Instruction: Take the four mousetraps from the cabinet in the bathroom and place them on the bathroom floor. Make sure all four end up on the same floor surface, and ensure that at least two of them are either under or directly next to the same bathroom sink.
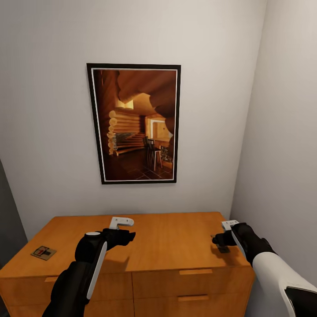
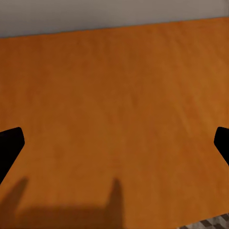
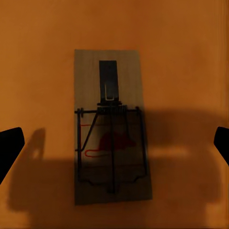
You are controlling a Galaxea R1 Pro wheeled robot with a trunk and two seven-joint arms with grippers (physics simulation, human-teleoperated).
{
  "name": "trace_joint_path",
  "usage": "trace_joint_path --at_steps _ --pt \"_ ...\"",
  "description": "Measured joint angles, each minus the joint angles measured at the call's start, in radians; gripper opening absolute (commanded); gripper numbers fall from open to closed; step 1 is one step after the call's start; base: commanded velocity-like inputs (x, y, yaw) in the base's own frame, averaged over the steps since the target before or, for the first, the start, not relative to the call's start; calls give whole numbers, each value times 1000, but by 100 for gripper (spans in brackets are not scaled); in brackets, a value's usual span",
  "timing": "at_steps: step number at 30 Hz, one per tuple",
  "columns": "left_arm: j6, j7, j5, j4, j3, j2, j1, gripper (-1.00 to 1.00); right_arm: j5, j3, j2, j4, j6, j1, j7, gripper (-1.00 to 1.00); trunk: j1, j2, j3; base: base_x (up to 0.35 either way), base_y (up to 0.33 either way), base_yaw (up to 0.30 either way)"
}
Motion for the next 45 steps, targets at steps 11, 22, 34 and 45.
trace_joint_path --at_steps 11,22,34,45 --pt "0 0 0 1 -1 -1 0 100 -1 0 -3 25 -3 0 -5 100 0 0 0 0 0 0" --pt "0 0 0 3 -1 -1 0 100 1 1 -3 47 -7 0 -15 100 0 0 0 0 0 0" --pt "0 0 0 5 -1 -2 0 100 1 1 0 55 -8 0 -20 100 0 0 0 0 0 0" --pt "0 0 0 5 0 -1 0 100 1 1 0 87 -17 -1 -22 100 0 0 0 0 0 0"
